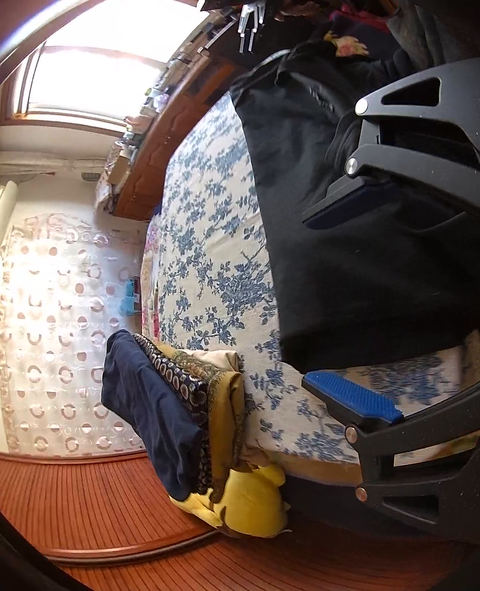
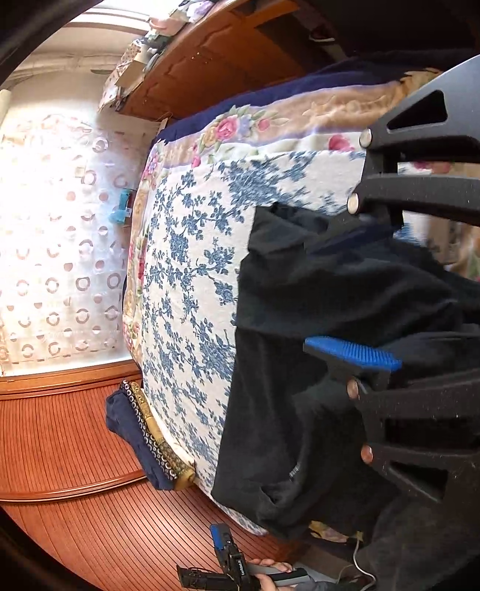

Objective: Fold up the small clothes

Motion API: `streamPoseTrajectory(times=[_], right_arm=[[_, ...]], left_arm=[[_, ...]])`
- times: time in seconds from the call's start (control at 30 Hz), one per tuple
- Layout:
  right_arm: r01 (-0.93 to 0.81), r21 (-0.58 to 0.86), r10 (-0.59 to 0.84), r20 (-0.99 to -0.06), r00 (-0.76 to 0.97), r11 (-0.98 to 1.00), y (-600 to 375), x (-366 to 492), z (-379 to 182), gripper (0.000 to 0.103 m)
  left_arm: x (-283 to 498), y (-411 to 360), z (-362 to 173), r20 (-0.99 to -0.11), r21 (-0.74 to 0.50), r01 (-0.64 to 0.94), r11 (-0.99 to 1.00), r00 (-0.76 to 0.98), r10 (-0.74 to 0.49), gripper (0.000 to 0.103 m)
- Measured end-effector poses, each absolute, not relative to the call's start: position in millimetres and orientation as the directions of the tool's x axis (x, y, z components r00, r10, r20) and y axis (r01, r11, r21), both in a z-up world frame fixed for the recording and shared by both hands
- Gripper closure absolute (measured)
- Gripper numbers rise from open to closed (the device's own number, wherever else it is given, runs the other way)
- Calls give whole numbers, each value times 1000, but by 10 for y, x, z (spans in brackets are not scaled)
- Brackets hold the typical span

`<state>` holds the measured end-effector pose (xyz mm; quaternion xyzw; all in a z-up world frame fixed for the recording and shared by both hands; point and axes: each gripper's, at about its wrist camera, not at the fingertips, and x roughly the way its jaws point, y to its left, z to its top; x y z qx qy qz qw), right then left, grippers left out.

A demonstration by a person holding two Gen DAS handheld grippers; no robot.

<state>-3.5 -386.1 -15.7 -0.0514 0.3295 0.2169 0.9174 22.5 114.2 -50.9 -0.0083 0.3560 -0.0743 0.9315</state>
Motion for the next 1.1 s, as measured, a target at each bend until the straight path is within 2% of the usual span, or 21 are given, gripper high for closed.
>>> streamPoseTrajectory(times=[0.03, 0.1, 0.37, 0.57, 0.67, 0.8, 0.9, 0.97, 1.1], right_arm=[[-426, 48, 359, -627, 691, 903, -3844, 29, -190, 43], [-397, 38, 332, -627, 705, 917, -3819, 158, -250, 40], [-268, 124, 282, -653, 703, 955, -3921, 664, -554, 40], [-238, 148, 275, -660, 699, 960, -3914, 851, -585, 39], [-234, 124, 255, -669, 698, 964, -3888, 931, -623, 39], [-238, 68, 222, -665, 713, 969, -3815, 916, -660, 36], [-248, 51, 222, -643, 733, 967, -3815, 902, -708, 31], [-245, 36, 212, -632, 745, 969, -3798, 881, -726, 31], [-243, 37, 211, -635, 743, 969, -3815, 875, -742, 30]], left_arm=[[280, 1125, -536, -666, -56, 133, 990, 733, -136, 23], [396, 1120, -595, -676, -39, 127, 991, 727, -120, 23], [668, 1254, -777, -709, -55, 70, 996, 700, -89, 23], [762, 1281, -838, -724, -66, 55, 996, 685, -86, 23], [810, 1281, -901, -746, -46, 35, 998, 664, -58, 23], [842, 1339, -1003, -762, -96, 24, 995, 642, -89, 23], [827, 1316, -1019, -755, -80, 31, 996, 650, -81, 20], [812, 1274, -1036, -751, -46, 43, 998, 657, -63, 20], [778, 1301, -1042, -732, -56, 46, 997, 678, -73, 19]])
